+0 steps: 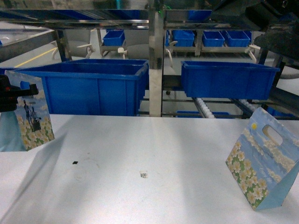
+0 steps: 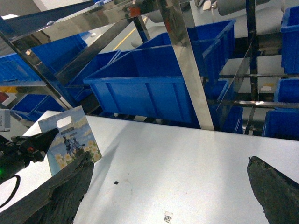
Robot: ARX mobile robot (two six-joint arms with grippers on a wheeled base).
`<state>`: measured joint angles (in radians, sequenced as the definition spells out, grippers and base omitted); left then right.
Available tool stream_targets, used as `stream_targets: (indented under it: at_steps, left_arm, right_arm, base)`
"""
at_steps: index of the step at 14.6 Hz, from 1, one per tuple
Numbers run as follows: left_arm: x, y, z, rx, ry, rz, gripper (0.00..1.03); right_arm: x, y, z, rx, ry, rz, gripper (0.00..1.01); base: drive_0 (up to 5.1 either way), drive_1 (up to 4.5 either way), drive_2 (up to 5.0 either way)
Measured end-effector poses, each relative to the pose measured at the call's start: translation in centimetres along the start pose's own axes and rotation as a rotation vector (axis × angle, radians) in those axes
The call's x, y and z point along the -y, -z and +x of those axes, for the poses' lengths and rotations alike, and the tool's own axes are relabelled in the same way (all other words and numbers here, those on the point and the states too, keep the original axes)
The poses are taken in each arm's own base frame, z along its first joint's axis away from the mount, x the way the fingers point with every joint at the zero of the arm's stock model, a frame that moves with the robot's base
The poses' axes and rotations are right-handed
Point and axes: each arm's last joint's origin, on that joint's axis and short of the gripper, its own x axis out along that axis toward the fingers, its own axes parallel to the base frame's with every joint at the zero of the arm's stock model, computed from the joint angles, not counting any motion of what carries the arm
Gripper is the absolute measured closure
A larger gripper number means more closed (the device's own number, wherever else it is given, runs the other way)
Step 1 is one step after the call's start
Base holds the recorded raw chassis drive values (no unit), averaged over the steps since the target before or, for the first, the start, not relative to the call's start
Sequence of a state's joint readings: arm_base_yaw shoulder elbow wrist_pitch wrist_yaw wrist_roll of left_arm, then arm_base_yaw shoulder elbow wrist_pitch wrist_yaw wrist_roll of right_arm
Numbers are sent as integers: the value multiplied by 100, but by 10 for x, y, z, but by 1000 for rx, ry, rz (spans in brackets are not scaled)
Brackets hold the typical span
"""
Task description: Move flower gift bag to table near conveyor
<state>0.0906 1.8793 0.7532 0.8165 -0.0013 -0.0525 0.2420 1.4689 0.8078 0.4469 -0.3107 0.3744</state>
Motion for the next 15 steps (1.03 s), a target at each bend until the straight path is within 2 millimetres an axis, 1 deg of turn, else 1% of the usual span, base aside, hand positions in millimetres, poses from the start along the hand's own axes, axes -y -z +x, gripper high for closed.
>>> stream_targets:
  at_steps: [3, 4, 5, 6, 8, 12, 15]
  left_arm:
    - [0, 0, 0, 0, 1, 0, 101]
    - [-3, 0, 0, 37, -5, 0, 101]
    - [-8, 0, 1, 75, 0, -6, 101]
    - [-22, 1, 3, 106, -13, -16, 101]
    - [-35, 7, 7, 119, -17, -25, 101]
    - [-42, 19, 20, 125, 50, -31, 101]
    - [-43, 27, 28, 123, 96, -39, 101]
  right_arm:
    - [0, 0, 0, 0, 0, 0, 3]
    - [0, 0, 0, 0, 0, 0, 3]
    - [0, 0, 0, 0, 0, 0, 3]
    - [0, 0, 0, 0, 0, 0, 3]
    - [0, 0, 0, 1, 0, 0, 3]
    - [0, 0, 0, 0, 0, 0, 3]
    - [0, 0, 0, 0, -1, 0, 3]
  base:
    - [0, 0, 0]
    - [0, 0, 0]
    - [0, 0, 0]
    - [0, 0, 0]
    - [0, 0, 0]
    - [0, 0, 0]
    - [0, 0, 0]
